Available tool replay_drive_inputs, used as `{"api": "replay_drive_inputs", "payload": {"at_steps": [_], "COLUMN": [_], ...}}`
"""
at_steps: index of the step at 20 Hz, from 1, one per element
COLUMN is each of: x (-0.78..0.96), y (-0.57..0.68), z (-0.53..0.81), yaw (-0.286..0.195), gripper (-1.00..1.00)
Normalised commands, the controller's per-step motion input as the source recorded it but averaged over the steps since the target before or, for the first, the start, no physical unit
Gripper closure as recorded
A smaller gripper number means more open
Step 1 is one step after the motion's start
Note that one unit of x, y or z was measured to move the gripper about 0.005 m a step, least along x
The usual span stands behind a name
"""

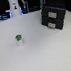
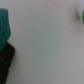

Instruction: Open the kcup holder, insert the kcup into the holder, and close the kcup holder

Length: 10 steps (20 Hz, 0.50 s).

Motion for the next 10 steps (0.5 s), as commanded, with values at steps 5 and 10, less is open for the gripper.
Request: {"api": "replay_drive_inputs", "payload": {"at_steps": [5,10], "x": [-0.16,-0.23], "y": [0.68,0.71], "z": [0.00,0.00], "yaw": [-0.219,-0.195], "gripper": [-1.00,-1.00]}}
